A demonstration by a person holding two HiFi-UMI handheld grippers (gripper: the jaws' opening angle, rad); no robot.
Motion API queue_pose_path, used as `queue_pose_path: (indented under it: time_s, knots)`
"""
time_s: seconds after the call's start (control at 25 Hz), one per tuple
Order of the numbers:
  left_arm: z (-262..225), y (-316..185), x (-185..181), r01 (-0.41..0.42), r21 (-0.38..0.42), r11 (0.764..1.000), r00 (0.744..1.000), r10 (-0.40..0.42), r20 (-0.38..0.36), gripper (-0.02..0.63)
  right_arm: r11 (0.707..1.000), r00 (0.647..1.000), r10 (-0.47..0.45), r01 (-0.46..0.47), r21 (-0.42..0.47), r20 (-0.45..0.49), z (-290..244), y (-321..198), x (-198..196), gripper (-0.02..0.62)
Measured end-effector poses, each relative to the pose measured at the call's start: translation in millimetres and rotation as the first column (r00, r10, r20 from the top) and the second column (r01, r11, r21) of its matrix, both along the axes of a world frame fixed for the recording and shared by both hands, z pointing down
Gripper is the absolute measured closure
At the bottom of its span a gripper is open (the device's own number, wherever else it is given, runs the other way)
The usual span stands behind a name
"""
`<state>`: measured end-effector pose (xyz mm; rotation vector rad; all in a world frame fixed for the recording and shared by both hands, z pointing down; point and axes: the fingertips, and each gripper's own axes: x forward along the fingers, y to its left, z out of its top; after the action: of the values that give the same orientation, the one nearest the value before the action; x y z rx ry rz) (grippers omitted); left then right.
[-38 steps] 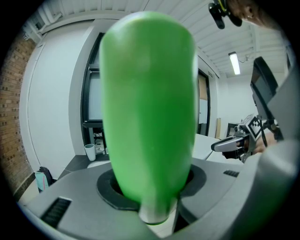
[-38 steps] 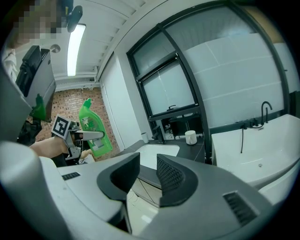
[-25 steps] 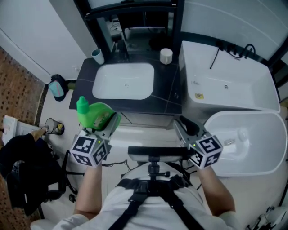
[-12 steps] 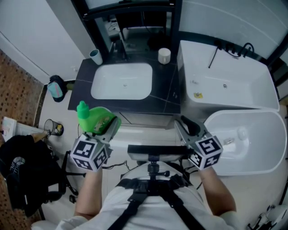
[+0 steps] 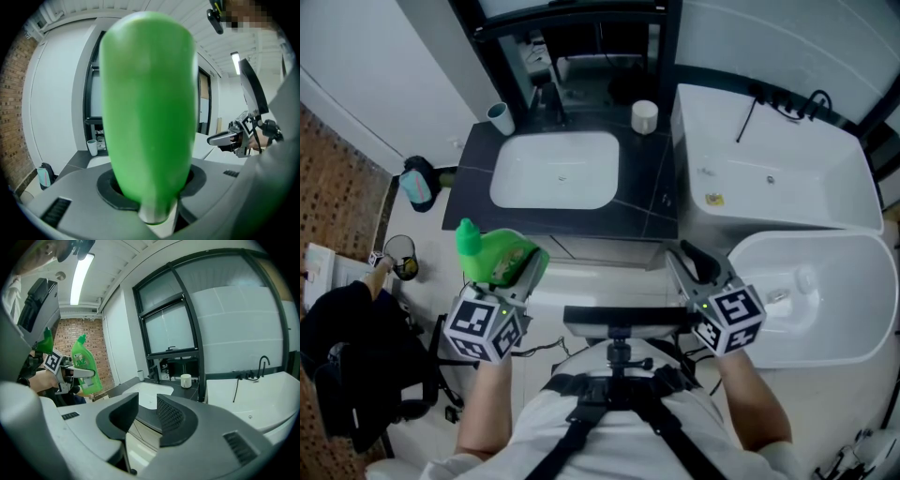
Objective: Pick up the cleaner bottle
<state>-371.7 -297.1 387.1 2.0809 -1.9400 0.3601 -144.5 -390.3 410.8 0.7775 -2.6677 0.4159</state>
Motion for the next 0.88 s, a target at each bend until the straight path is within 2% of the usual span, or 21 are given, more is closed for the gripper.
queue_pose_path:
  time_s: [0.48, 0.88]
  knots:
    - [7.7, 9.2, -21.1, 0.011, -0.017, 1.000, 1.000, -0.011, 0.014, 0.428, 0.995, 0.994, 0.095, -0.094, 0.021, -0.052, 2.4, -12.1, 9.9, 0.471]
    - [17.0, 21.9, -37.3, -0.040, -0.025, 0.999, 0.999, 0.041, 0.011, 0.428, 0.987, 0.985, 0.158, -0.157, 0.016, -0.069, 8.3, 8.7, -0.5, 0.471]
